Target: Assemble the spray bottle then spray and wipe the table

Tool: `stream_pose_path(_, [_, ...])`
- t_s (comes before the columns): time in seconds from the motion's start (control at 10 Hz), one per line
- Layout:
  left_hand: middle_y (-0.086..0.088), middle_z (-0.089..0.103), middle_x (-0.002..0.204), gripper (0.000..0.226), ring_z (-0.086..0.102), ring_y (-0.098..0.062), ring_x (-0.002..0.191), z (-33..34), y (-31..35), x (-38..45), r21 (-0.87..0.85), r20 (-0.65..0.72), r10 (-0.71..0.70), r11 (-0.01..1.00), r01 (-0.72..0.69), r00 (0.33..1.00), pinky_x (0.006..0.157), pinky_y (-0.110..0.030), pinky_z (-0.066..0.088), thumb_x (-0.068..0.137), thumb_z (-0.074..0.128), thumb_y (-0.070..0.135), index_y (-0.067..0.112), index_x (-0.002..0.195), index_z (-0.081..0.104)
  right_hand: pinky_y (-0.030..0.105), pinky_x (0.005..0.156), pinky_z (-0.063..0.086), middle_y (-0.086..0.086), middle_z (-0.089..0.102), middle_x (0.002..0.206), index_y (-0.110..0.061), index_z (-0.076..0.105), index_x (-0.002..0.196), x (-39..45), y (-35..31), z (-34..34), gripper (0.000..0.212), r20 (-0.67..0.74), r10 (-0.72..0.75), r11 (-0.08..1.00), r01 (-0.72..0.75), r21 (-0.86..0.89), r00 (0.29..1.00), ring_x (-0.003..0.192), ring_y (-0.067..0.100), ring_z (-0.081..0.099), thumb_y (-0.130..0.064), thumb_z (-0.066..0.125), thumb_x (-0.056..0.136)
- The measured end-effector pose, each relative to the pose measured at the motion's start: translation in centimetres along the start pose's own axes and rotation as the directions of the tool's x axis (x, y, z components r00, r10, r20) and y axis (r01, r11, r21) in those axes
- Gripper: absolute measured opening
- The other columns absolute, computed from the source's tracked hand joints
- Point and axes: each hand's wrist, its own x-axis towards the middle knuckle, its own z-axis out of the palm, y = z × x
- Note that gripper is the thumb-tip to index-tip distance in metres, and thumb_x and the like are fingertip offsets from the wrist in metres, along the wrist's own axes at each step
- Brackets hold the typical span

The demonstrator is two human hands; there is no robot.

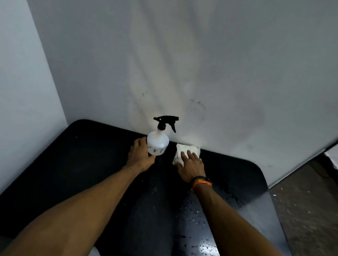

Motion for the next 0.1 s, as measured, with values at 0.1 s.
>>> stream_pose_path(0.1, [-0.015,0.029,0.155,0.077,0.038,-0.036,0.138,-0.57,1.10,-2.69,0.106,0.028,0.033,0.994,-0.036,0.999,0.113,-0.050,0.039,0.087,0.071,0.024,0.011,0.150,0.028,0.045,0.114,0.034,0.013,0.038,0.157,-0.015,0.043,0.146,-1.74,-0.67,-2.14,0.055,-0.046,-0.002,1.000,0.004,0.025,0.999,0.144,0.033,0.035,-0.043,0.048,0.099])
